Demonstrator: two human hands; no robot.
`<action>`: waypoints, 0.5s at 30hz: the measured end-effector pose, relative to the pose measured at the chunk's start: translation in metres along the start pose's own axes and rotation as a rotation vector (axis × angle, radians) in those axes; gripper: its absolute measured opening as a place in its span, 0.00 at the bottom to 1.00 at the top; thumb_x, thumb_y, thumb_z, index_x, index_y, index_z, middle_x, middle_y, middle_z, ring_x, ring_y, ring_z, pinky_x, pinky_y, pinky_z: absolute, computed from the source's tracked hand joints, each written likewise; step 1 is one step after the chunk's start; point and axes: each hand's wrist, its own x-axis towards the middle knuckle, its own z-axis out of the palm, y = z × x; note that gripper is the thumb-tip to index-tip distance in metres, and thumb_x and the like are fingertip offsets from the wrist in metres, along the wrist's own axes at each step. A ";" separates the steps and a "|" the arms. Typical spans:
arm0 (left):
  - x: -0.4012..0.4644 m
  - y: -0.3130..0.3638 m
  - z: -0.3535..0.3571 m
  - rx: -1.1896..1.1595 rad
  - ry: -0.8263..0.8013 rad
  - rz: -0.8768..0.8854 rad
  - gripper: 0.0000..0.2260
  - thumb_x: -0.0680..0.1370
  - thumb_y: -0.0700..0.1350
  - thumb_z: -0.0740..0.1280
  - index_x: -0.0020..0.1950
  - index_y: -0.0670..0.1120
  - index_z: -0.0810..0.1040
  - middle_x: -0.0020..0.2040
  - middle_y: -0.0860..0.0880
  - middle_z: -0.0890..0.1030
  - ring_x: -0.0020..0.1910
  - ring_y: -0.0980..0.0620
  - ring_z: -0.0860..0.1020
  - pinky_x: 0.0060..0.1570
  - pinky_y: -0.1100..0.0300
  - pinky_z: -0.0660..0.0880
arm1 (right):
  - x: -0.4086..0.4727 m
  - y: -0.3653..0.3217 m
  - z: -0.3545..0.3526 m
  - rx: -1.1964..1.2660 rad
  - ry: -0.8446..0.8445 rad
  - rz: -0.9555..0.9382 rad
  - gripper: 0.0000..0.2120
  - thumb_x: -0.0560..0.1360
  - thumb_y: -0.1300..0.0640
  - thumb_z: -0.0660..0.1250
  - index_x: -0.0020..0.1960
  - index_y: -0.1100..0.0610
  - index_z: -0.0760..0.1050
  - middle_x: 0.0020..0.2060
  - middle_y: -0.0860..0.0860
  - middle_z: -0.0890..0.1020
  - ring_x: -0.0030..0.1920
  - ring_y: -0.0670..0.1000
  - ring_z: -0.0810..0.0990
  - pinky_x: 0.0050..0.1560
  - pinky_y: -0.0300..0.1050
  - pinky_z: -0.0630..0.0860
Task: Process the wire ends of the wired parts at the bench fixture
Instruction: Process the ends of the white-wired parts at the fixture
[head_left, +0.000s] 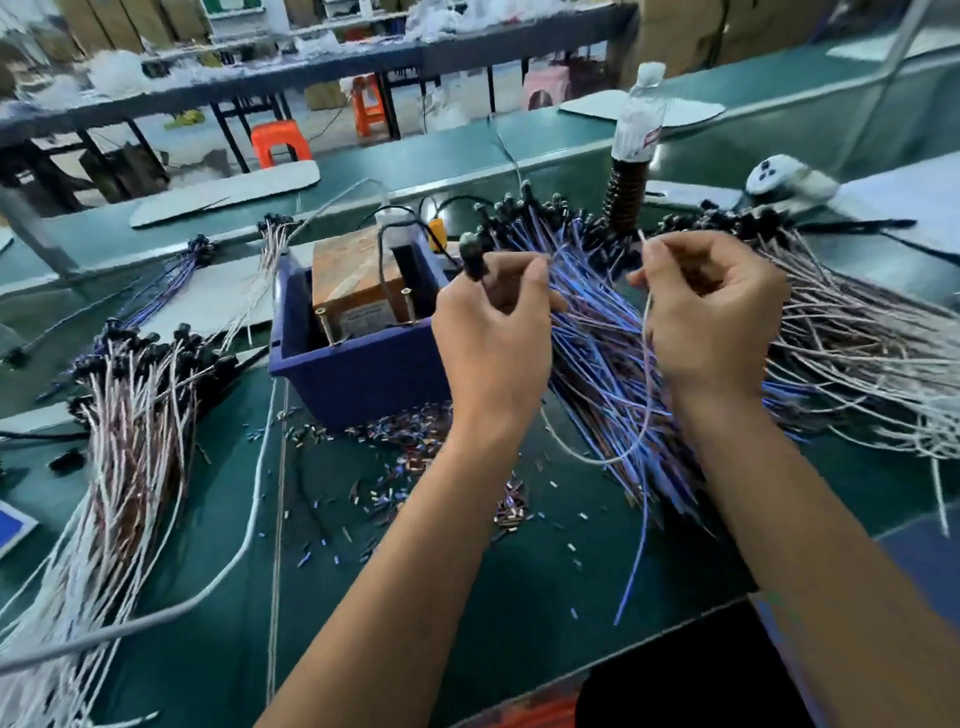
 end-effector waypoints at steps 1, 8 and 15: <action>0.006 0.003 0.016 -0.018 -0.059 -0.069 0.07 0.81 0.42 0.70 0.43 0.47 0.83 0.30 0.55 0.84 0.31 0.62 0.80 0.36 0.72 0.74 | 0.014 0.004 -0.016 -0.023 0.032 0.034 0.04 0.76 0.53 0.72 0.43 0.52 0.83 0.34 0.48 0.86 0.31 0.47 0.83 0.40 0.46 0.80; 0.007 0.022 0.156 -0.254 -0.445 -0.667 0.11 0.80 0.39 0.69 0.38 0.45 0.76 0.31 0.48 0.73 0.21 0.56 0.63 0.22 0.69 0.59 | 0.090 0.029 -0.164 -0.255 0.285 0.229 0.05 0.75 0.55 0.70 0.44 0.55 0.82 0.28 0.43 0.84 0.23 0.42 0.75 0.24 0.39 0.73; -0.016 0.041 0.248 -0.650 -0.629 -0.960 0.18 0.88 0.46 0.51 0.42 0.42 0.71 0.35 0.46 0.71 0.23 0.57 0.66 0.18 0.69 0.58 | 0.098 0.022 -0.221 -1.027 0.105 -0.346 0.18 0.84 0.42 0.58 0.66 0.51 0.75 0.64 0.58 0.78 0.66 0.60 0.74 0.71 0.60 0.66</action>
